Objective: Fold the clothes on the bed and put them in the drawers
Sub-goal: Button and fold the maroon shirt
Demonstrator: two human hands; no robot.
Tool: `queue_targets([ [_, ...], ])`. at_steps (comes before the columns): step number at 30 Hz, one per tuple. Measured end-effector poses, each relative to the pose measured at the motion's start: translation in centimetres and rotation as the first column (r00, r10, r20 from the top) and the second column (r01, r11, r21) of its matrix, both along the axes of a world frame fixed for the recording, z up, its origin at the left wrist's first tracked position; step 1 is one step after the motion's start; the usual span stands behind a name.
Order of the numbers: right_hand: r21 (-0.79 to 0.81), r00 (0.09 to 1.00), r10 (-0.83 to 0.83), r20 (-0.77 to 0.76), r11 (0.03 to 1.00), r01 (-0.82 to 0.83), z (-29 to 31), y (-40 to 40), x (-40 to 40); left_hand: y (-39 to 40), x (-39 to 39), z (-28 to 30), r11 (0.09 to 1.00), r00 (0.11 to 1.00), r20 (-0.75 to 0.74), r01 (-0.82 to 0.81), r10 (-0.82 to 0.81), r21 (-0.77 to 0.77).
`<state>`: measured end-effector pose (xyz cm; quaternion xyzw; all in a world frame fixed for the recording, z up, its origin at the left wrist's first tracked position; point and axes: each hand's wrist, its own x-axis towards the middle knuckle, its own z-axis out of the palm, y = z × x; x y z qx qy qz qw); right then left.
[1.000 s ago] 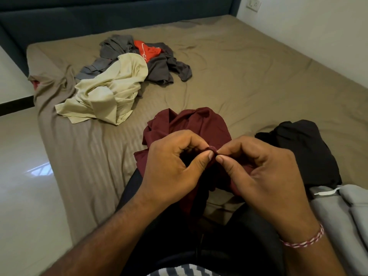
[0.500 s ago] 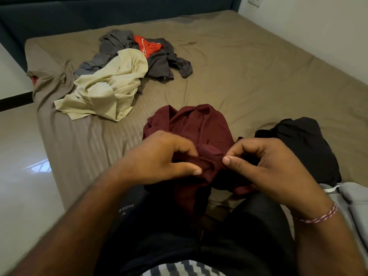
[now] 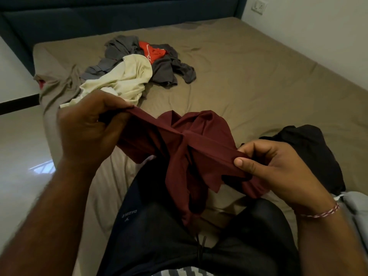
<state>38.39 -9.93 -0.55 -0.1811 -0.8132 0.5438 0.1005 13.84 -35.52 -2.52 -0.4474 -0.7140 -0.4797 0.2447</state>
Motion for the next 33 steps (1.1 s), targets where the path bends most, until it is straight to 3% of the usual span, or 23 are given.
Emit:
queue_targets([
  [6, -0.257, 0.986, -0.056, -0.155, 0.966, 0.014, 2.6, -0.8, 0.1, 1.8, 0.9, 0.1, 0.964, 0.995, 0.100, -0.052, 0.026, 0.260],
  [10, -0.387, 0.957, -0.099, -0.272, 0.922, -0.014, 5.2, -2.1, 0.0, 4.0, 3.6, 2.0, 0.940, 0.975, 0.040, 0.199, -0.218, 0.276],
  [12, -0.372, 0.950, -0.100, -0.295, 0.928, -0.018, 6.4, -2.8, 0.0, 5.0, 5.3, 3.0, 0.906, 0.933, 0.000, 0.349, -0.359, 0.239],
  [14, -0.318, 0.954, -0.086, -0.289, 0.948, -0.011, 7.2, -3.4, 0.0, 5.7, 6.8, 3.8, 0.899, 0.917, -0.049, 0.398, -0.396, 0.185],
  [27, -0.209, 0.959, -0.065, -0.275, 0.978, 0.006, 6.5, -4.4, 0.3, 7.3, 10.8, 3.7, 0.938, 0.931, -0.194, 0.332, -0.309, 0.101],
  [33, -0.127, 0.952, -0.043, -0.302, 0.992, 0.005, 6.4, -4.5, 0.6, 7.5, 10.7, 3.4, 0.922, 0.921, -0.122, 0.380, -0.370, 0.071],
])
